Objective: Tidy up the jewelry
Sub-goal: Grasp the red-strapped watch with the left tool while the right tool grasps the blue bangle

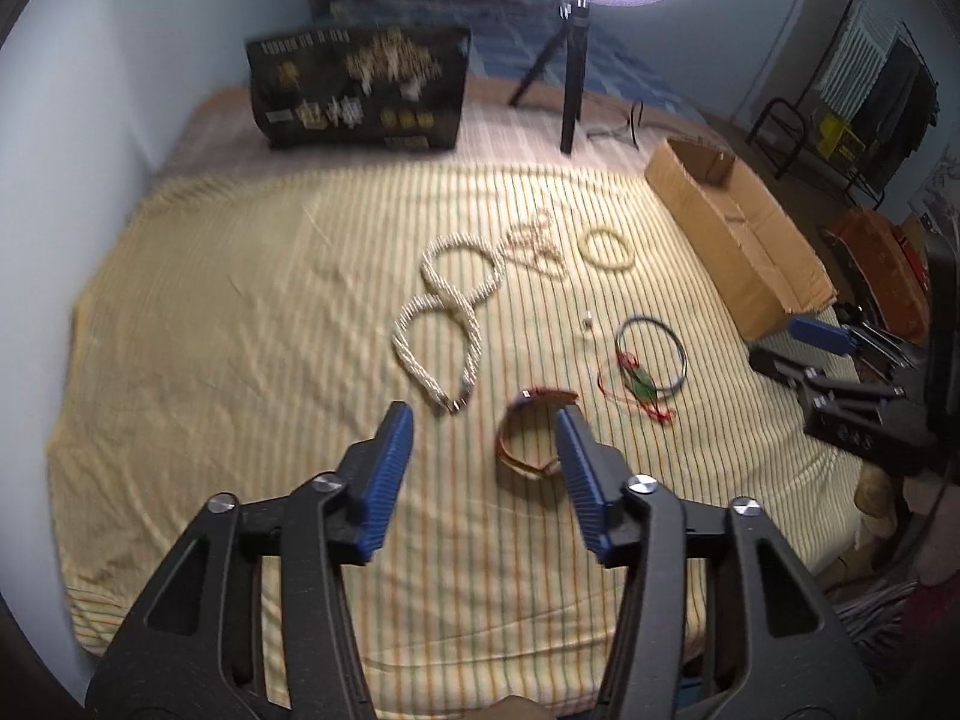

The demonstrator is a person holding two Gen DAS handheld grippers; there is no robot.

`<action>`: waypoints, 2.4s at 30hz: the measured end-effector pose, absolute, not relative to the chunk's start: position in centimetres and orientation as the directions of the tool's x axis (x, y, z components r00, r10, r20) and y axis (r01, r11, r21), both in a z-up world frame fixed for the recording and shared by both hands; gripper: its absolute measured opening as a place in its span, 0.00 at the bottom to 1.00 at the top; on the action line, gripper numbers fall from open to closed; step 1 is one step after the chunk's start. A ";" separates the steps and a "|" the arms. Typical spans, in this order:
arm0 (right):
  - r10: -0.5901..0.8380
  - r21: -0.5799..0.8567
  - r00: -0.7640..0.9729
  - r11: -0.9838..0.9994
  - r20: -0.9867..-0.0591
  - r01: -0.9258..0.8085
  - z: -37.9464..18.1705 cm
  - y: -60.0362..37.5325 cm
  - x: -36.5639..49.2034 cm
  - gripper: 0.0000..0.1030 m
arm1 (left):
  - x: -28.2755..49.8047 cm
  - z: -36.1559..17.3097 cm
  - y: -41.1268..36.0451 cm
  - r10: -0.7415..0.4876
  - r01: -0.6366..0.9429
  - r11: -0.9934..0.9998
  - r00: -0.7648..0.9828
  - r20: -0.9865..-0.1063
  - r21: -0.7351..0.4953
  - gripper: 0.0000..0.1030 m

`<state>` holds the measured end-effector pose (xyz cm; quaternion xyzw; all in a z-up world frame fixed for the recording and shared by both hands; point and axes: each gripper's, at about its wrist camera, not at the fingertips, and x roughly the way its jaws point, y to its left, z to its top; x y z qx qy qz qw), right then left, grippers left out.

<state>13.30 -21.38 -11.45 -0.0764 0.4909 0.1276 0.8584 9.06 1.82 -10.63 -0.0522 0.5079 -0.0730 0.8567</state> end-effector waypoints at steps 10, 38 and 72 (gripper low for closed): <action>0.202 0.146 0.334 0.972 -0.921 -0.185 -15.6 -22.4 16.8 0.42 | 10.6 -13.2 0.9 -0.195 0.075 0.981 0.388 -0.901 -0.180 0.39; 0.212 0.217 0.259 0.976 -0.942 -0.010 -20.3 -23.2 19.6 0.23 | 13.8 -18.9 1.0 -0.228 0.000 0.972 0.230 -0.946 -0.234 0.26; 0.313 0.278 0.377 0.949 -0.872 -0.146 -15.4 -21.3 18.5 0.01 | 14.6 -17.3 -0.3 -0.199 0.024 0.979 0.309 -0.930 -0.202 0.03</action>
